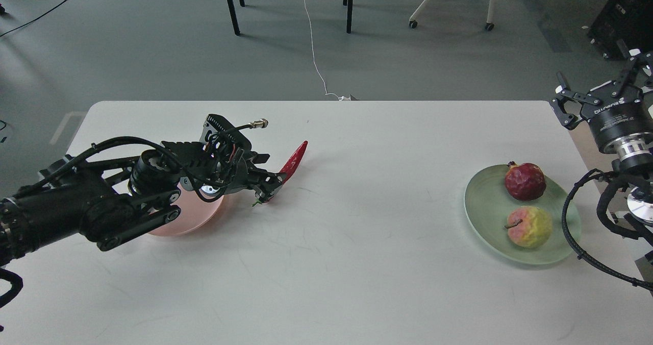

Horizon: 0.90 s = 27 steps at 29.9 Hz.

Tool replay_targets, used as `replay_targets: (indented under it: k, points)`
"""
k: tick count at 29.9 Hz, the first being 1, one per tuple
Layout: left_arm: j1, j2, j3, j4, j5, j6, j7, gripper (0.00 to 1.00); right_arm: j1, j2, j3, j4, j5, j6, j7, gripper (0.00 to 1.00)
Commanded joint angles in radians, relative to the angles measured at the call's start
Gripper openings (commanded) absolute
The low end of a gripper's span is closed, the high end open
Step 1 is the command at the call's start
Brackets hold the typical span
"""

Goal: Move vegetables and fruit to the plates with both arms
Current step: 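Reach the left gripper to the red chili pepper and grasp it, then place the chili pepper on the pink plate beside the eggplant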

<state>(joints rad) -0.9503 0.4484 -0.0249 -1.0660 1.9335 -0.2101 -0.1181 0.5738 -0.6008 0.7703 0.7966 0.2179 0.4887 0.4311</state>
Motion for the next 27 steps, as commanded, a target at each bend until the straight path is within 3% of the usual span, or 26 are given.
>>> replay_targets:
  k: [1, 5, 12, 18, 21, 27]
  points:
    - [0.004, -0.033, 0.013, 0.035, 0.022, 0.005, 0.000, 0.52, 0.000, 0.006, 0.003, 0.001, 0.000, 0.000, 0.000, 0.99]
    - [0.008, -0.080, 0.013, 0.098, 0.022, 0.008, -0.002, 0.47, 0.000, 0.004, 0.001, 0.001, 0.000, 0.000, 0.000, 0.99]
    - [0.034, -0.088, 0.011, 0.101, 0.019, 0.009, -0.005, 0.15, 0.000, 0.003, 0.000, -0.010, 0.000, 0.000, 0.000, 0.99]
    - [0.042, -0.073, -0.003, 0.086, 0.012, 0.012, -0.005, 0.09, 0.000, 0.003, 0.000, -0.011, 0.000, 0.000, 0.000, 0.99]
    - [0.033, -0.004, -0.041, 0.005, 0.005, 0.012, -0.008, 0.09, 0.000, 0.007, 0.000, -0.017, 0.000, 0.000, 0.000, 0.99]
    - [0.036, 0.287, -0.113, -0.290, -0.019, 0.002, -0.008, 0.10, 0.005, 0.009, 0.000, -0.019, 0.000, 0.000, 0.000, 0.99]
